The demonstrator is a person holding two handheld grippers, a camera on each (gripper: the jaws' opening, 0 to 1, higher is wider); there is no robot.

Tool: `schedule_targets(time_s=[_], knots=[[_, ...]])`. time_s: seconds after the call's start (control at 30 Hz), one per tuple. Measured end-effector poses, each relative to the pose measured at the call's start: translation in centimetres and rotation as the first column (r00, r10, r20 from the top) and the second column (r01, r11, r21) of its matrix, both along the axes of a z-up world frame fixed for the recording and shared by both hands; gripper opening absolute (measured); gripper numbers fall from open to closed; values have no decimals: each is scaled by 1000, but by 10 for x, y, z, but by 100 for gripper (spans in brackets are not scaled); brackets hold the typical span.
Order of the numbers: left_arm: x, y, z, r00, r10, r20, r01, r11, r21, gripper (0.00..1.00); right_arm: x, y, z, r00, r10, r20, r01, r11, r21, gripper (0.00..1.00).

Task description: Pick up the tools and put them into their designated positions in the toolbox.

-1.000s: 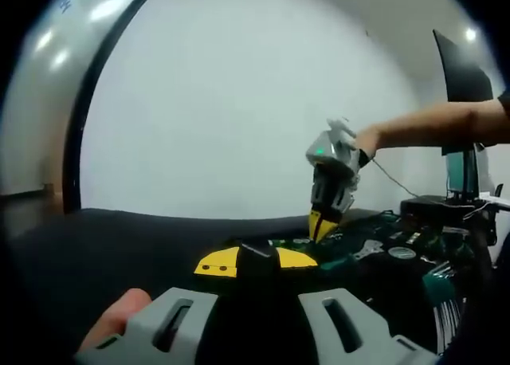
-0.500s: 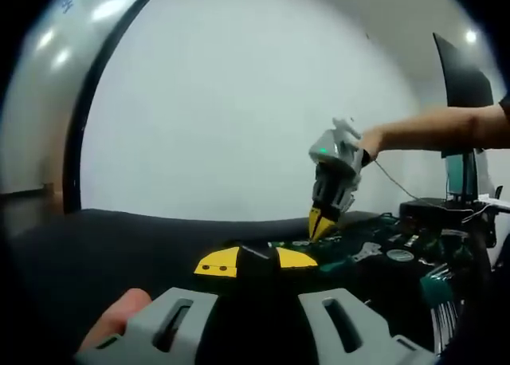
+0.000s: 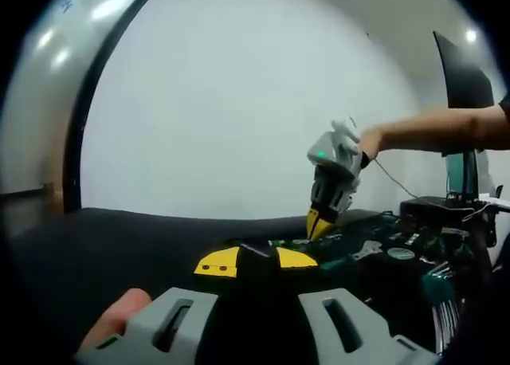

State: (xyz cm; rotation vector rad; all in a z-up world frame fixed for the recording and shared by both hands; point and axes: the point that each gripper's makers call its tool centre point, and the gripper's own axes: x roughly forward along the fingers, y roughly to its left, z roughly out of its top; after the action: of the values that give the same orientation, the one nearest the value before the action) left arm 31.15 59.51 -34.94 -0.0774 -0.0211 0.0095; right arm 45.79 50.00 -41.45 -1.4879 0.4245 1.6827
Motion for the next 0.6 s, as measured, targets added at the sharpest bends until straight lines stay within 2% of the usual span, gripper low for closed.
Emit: schedule_targets(time_s=[0.17,0.2,0.23,0.27,0.3,0.33,0.37,0.4,0.43,0.5,0.53,0.57,0.6], knots=[[5,0,0,1000,1,-3,-1,1000,0,13,-1,-3,2,998,3,55,-4,1000,19,0],[5,0,1,1000,1,-2,-1,1000,-1,13,-3,-4,4,997,38,74,-40,999,17,0],[5,0,1,1000,0,-1,0,1000,-2,13,1,-11,11,990,71,121,-70,997,-16,0],[4,0,2,1000,-1,1,1,1000,-1,13,1,-11,21,986,102,136,-103,995,3,0],[4,1,2,1000,2,4,-2,1000,-4,13,-2,-9,33,990,72,123,-78,996,45,0],[4,2,3,1000,4,7,-4,1000,-7,13,-11,-8,41,998,23,61,-27,997,72,0],[4,3,4,1000,6,9,-6,1000,-10,13,-25,-10,47,1000,20,4,-20,997,79,0],[3,3,4,1000,7,12,-7,1000,-11,13,-45,-11,50,995,100,-22,-98,992,82,0],[3,2,6,1000,8,19,-8,1000,-13,13,-66,-12,52,981,189,-39,-185,979,90,2],[5,1,8,1000,7,28,-6,1000,-19,13,-125,-25,50,931,338,-139,-329,941,82,7],[5,2,7,1000,6,27,-5,1000,-22,13,-140,-29,48,907,394,-150,-385,919,83,7],[5,1,7,1000,5,24,-4,1000,-21,13,-154,-33,44,859,496,-128,-491,868,71,7],[5,1,6,1000,4,19,-3,1000,-17,13,-160,-38,35,813,579,-67,-578,815,25,7]])
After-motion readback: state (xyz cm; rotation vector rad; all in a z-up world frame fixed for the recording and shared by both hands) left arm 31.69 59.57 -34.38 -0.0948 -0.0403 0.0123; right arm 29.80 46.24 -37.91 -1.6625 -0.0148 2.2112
